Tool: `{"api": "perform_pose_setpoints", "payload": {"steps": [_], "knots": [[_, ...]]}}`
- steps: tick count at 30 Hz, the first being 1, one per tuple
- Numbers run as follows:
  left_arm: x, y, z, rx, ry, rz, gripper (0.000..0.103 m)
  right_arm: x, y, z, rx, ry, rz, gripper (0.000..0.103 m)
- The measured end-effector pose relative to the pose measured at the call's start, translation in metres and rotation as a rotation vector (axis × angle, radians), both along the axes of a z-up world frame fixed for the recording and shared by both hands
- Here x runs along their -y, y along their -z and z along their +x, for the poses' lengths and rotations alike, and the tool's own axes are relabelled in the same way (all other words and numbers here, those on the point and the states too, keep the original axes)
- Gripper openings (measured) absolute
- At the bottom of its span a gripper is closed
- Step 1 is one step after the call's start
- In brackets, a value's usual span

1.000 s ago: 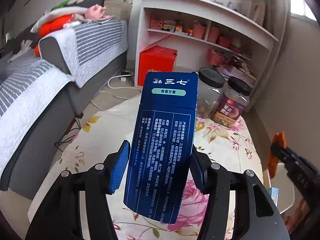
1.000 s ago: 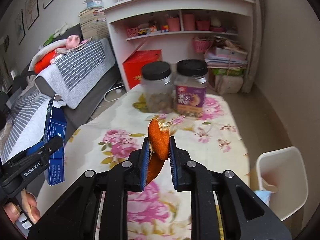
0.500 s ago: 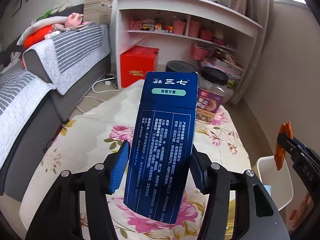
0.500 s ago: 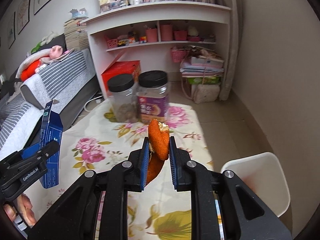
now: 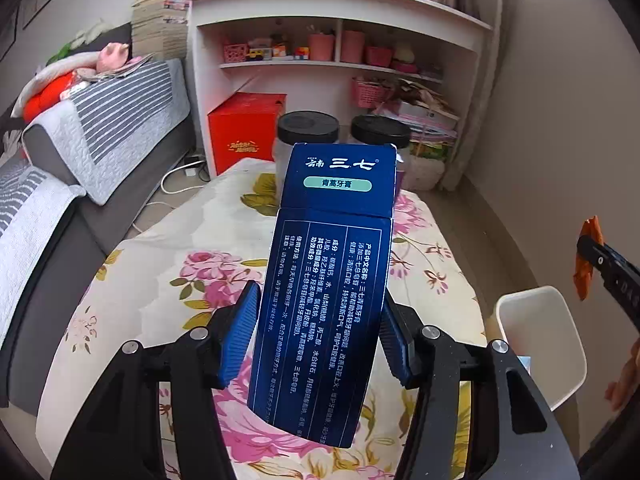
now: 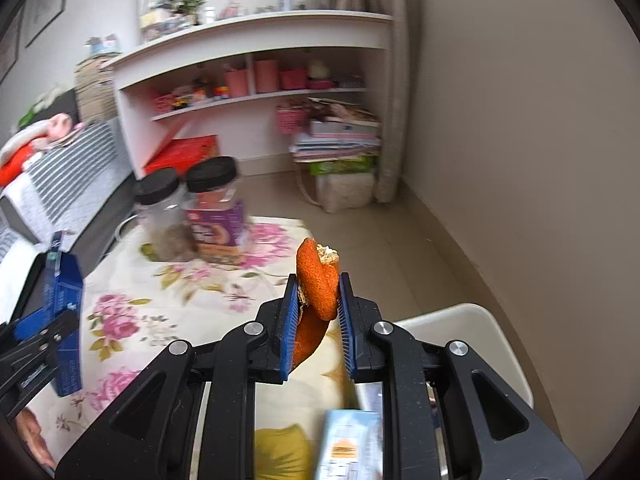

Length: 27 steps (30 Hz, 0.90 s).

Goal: Collect trash
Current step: 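Carry the toothpaste box and orange peel over the wastebasket with both tools, then open the right tool to drop the peel while the left tool drops the box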

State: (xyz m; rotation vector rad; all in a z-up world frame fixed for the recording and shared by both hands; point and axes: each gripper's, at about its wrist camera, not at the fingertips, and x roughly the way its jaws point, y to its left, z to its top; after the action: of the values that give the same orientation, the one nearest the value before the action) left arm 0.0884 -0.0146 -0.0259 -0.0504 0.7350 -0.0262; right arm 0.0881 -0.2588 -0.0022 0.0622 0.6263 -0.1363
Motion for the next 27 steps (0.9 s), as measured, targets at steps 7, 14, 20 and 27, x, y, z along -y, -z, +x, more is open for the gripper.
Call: {"api": "perform_pose_setpoints", "payload": {"steps": [7, 14, 20, 27], "knots": [[0.023, -0.001, -0.003, -0.014, 0.047, -0.006, 0.056, 0.053, 0.006, -0.003, -0.060, 0.149, -0.010, 0.019], [0.064, -0.010, -0.011, -0.005, 0.133, 0.001, 0.056, 0.106, 0.006, -0.013, -0.102, 0.267, 0.029, 0.035], [0.105, -0.013, -0.013, -0.007, 0.214, 0.023, 0.056, 0.142, -0.002, -0.031, -0.062, 0.354, 0.104, 0.064], [0.160, -0.004, -0.006, -0.073, 0.293, -0.042, 0.056, 0.178, -0.013, -0.058, 0.001, 0.455, 0.145, 0.085]]}}
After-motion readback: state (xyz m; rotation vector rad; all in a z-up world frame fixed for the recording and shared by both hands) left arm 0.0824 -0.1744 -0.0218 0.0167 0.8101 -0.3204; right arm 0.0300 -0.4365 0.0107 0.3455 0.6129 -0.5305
